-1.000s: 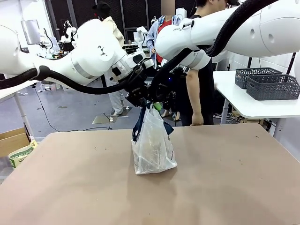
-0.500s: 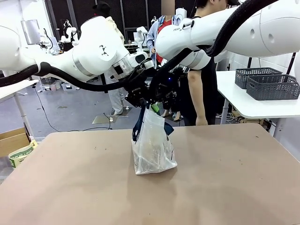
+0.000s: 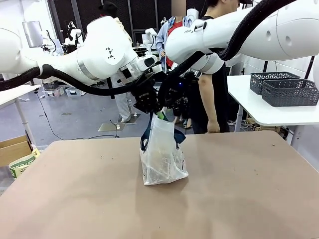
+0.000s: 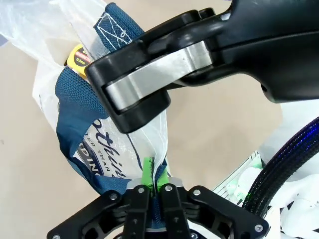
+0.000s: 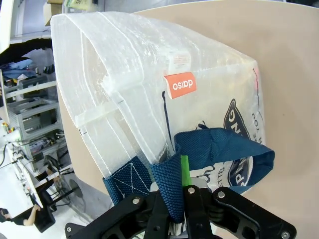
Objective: Transfer purchased items from the store into the shopping bag.
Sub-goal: Move the Reusable shopping bag to the right side of the table.
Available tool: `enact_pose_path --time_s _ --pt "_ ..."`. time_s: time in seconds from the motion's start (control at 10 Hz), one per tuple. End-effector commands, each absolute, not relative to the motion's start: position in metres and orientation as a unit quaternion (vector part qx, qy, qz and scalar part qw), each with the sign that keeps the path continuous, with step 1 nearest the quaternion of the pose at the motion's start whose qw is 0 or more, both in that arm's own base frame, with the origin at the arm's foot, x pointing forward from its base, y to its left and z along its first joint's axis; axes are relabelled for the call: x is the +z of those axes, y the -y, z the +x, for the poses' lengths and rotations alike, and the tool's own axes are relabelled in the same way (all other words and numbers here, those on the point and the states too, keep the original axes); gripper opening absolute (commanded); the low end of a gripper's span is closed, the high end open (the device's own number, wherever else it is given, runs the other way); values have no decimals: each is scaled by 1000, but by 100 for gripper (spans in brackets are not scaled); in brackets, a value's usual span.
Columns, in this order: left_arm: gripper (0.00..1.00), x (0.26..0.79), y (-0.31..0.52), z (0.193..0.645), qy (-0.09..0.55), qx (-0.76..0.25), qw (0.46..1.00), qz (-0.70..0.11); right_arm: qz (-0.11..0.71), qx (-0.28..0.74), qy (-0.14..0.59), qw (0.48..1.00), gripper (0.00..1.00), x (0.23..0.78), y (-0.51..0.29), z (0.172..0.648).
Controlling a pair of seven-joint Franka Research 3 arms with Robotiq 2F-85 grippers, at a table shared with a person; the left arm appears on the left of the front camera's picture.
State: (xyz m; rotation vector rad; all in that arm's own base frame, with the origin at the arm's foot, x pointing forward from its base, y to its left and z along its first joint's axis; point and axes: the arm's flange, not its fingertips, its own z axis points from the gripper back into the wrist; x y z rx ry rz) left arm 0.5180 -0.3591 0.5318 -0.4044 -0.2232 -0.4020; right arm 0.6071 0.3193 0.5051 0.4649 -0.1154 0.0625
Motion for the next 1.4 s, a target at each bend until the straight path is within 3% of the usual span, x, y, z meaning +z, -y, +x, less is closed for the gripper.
enact_pose_path --time_s 0.0,0.2,0.3,0.8,0.9,1.3 --pt "0 534 359 517 96 -189 960 -183 224 22 60 973 0 500 -315 600" --pt "0 535 358 515 103 -197 961 -166 223 27 62 972 0 501 -315 600" --pt "0 532 359 518 108 -199 954 -197 226 31 66 971 0 502 -314 599" --pt "0 532 359 518 108 -199 954 -197 303 49 84 948 96 503 -281 589" --pt "0 532 359 518 108 -199 954 -197 315 48 80 944 100 499 -273 586" --pt "0 532 359 518 108 -199 954 -197 396 74 110 909 100 498 -230 577"
